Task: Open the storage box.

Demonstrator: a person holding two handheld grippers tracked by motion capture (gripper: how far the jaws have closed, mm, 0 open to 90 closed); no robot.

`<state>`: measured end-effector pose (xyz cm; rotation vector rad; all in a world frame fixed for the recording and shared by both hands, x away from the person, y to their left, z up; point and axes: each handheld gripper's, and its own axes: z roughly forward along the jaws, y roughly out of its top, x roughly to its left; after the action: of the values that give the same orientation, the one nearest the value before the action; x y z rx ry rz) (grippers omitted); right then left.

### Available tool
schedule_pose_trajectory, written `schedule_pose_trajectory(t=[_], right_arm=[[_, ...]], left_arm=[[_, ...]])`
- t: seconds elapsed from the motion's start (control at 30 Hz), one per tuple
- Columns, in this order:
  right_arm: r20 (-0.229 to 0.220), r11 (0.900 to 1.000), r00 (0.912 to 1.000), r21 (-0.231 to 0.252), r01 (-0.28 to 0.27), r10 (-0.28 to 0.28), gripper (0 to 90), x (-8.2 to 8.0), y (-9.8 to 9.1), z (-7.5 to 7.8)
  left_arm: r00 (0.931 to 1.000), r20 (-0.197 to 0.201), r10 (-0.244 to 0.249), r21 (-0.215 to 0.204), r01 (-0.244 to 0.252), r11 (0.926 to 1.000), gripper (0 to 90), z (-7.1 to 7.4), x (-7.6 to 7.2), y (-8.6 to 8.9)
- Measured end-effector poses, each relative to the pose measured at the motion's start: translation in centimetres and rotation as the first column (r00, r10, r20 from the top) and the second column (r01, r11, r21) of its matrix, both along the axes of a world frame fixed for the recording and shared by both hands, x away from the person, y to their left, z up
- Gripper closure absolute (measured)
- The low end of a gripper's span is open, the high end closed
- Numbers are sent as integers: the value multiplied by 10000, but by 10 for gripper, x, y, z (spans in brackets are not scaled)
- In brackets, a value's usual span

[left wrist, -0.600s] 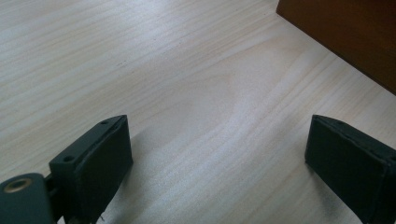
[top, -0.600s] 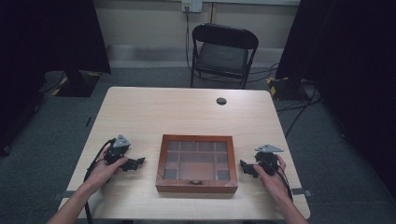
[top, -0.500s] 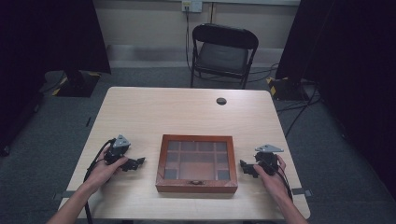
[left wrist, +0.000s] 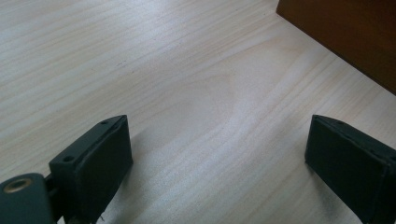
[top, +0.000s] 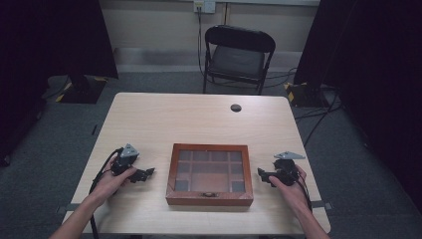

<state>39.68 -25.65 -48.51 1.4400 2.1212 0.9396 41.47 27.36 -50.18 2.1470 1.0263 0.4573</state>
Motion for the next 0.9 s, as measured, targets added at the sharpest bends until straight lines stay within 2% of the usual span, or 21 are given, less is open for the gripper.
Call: schedule_pose_trajectory(t=[0.07,0.3,0.37,0.4,0.43,0.47,0.53,0.57,0.6,0.67,0.7,0.73,0.77,0.8,0.9], right_arm=[[149,9991,9998,393,-170,164,201,-2,-1,9],[155,9959,9974,568,-706,699,235,-4,5,27],[99,9909,9942,810,-1071,1067,258,-5,9,34],[99,9909,9942,810,-1071,1067,258,-5,9,34],[155,9863,9912,986,-1323,1314,290,-6,12,41],[155,9863,9912,986,-1323,1314,290,-6,12,41],[410,9763,9848,1302,-1728,1689,317,-9,15,53],[410,9763,9848,1302,-1728,1689,317,-9,15,53],[547,9698,9802,1446,-1965,1904,359,-11,17,61],[555,9665,9786,1557,-2043,1979,367,-10,18,63],[502,9587,9723,1622,-2335,2283,385,-11,23,67],[502,9587,9723,1622,-2335,2283,385,-11,23,67],[522,9521,9663,1653,-2571,2519,402,-12,28,70],[522,9521,9663,1653,-2571,2519,402,-12,28,70],[650,9329,9515,1875,-3075,3006,436,-16,37,80]], left_arm=[[10000,8,-3,11,3,10000,66,0,0,0],[10000,7,-3,14,3,10000,66,0,0,0],[10000,-7,-11,-7,11,10000,66,0,0,0],[10000,-7,-11,-7,11,10000,66,0,0,0],[10000,2,-4,4,4,10000,66,0,0,0],[10000,2,-4,4,4,10000,66,0,0,0],[10000,4,22,32,-22,10000,64,0,0,0],[10000,4,22,32,-22,10000,61,0,0,0],[10000,-36,51,-21,-51,10000,60,0,0,-1],[10000,-34,52,-20,-52,10000,59,0,0,-1],[10000,-35,56,-18,-56,10000,59,0,0,-1],[10000,-35,56,-18,-56,10000,59,0,0,-1],[10000,-34,55,-20,-55,10000,59,0,0,-1],[10000,-34,55,-20,-55,10000,59,0,0,-1],[10000,-37,54,-19,-54,10000,59,0,0,-1]])
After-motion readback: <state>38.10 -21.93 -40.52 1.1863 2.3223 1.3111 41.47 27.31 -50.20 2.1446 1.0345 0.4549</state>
